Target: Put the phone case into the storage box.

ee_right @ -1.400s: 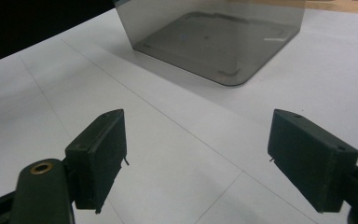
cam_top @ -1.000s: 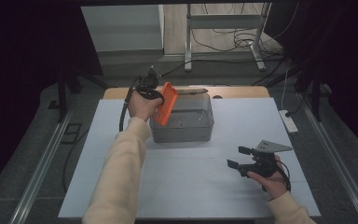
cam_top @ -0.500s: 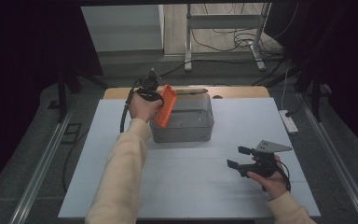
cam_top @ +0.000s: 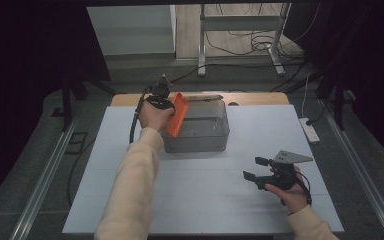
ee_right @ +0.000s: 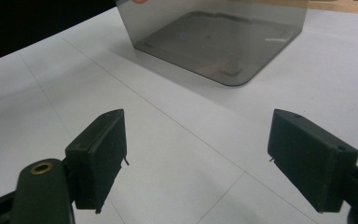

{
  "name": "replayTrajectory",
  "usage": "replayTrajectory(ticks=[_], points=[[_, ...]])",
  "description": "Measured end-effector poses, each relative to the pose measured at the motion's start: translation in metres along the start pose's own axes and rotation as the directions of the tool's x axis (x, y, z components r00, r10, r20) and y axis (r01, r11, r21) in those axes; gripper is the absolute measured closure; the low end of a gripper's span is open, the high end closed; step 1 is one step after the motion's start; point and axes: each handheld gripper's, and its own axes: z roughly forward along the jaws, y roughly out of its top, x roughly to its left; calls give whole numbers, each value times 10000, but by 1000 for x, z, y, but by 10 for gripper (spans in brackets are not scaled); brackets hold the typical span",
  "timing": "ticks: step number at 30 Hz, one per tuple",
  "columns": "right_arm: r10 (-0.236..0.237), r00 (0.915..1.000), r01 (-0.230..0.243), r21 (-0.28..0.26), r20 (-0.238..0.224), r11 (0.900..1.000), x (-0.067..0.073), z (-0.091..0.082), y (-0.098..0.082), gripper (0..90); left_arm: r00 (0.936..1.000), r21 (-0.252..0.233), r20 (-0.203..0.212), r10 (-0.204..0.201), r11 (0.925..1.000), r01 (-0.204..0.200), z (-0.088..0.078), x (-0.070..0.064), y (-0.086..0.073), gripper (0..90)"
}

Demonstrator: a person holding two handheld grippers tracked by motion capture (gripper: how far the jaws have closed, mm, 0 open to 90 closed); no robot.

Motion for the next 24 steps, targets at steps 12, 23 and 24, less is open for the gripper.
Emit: replayTrajectory(ticks=[12,23,24], points=[[5,10000,-5,5,-34,10000,0,0,0,197,9992,-6,-137,-377,9993,377,7,-5,3,795],[12,9999,-13,-56,-105,10000,1,0,1,197,9973,218,-435,-599,9979,609,11,-2,3,794],[7,9999,-8,-58,-110,10000,1,0,1,197,9971,198,-446,-624,9978,633,11,-3,3,794]])
